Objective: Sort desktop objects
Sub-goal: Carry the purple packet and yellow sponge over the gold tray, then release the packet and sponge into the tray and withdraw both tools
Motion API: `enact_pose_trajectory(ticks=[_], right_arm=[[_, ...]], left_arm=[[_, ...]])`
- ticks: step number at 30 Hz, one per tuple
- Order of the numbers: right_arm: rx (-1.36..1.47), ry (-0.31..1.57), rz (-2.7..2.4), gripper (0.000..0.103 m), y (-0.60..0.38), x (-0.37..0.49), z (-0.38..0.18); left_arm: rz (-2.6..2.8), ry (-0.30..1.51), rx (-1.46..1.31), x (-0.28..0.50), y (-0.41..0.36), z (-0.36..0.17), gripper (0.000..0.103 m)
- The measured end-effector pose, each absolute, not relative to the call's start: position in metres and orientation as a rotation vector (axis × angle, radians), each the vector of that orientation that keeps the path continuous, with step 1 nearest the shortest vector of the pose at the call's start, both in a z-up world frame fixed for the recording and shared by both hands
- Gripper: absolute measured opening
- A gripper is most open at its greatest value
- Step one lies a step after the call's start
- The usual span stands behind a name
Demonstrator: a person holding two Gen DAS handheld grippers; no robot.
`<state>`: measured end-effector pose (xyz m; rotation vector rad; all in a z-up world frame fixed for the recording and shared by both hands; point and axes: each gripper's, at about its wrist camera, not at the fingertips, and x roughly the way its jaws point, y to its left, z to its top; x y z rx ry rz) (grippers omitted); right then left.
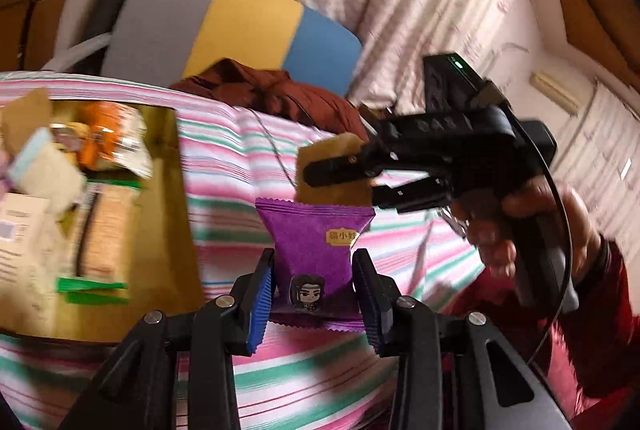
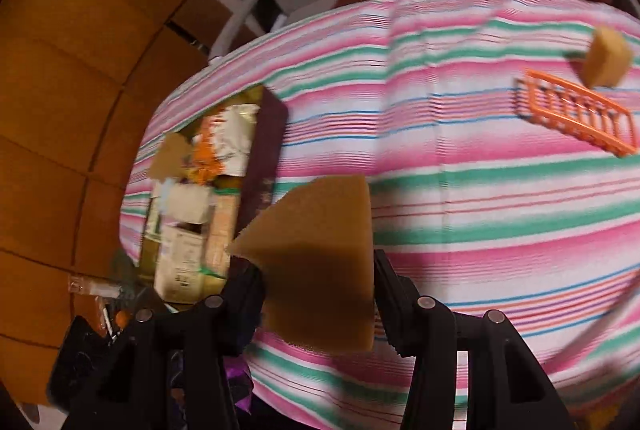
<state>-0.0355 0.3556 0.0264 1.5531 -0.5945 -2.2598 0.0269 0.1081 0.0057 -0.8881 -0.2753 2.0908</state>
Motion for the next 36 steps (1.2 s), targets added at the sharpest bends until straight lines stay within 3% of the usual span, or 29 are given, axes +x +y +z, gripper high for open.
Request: enact_pose_trajectory(ticks=[6, 18, 21, 23, 25, 28, 30, 33, 34, 36], right_arm=[[1.500, -0.546, -2.206, 0.051, 0.310, -0.049, 0.042], [1.540, -0.436, -2.196, 0.051, 0.228, -0.111, 0.033], [1.574, -0.422, -2.226, 0.057, 0.220, -0.125, 0.026], [1.560, -0.439, -2.248, 0.069, 0.222, -0.127, 0.025], [1.525, -0.468, -2.265, 0.076, 0.225, -0.125, 0.028], [1.501, -0.461, -2.271, 0.077, 0.228, -0.119, 0.032], [1.482, -0.429, -2.288, 0.074, 0.228, -0.113, 0.036], [1.457, -0.339, -2.306, 0.053, 0.222, -0.107, 0.040], [1.460, -0.299, -2.300, 0.047, 0.218, -0.106, 0.039], [1.486, -0.240, -2.283, 0.044, 0.210, -0.107, 0.033]], left_arm=[[2.173, -0.280, -0.930, -0.003, 0.074, 0.007, 0.038], [2.170, -0.081, -1.136, -0.035, 0.065, -0.017, 0.039], [2.179, -0.056, -1.135, -0.031, 0.066, -0.016, 0.056], [2.199, -0.074, -1.123, -0.028, 0.061, -0.014, 0.057], [2.213, -0.104, -1.112, -0.022, 0.054, -0.009, 0.058], [2.245, -0.169, -1.101, -0.022, 0.043, -0.006, 0.058], [2.253, -0.229, -1.097, -0.022, 0.037, -0.007, 0.058], [2.273, -0.320, -1.086, -0.023, 0.027, -0.007, 0.056], [2.302, -0.303, -1.092, -0.022, 0.026, -0.007, 0.056], [2.315, -0.236, -1.118, -0.020, 0.032, -0.008, 0.050]])
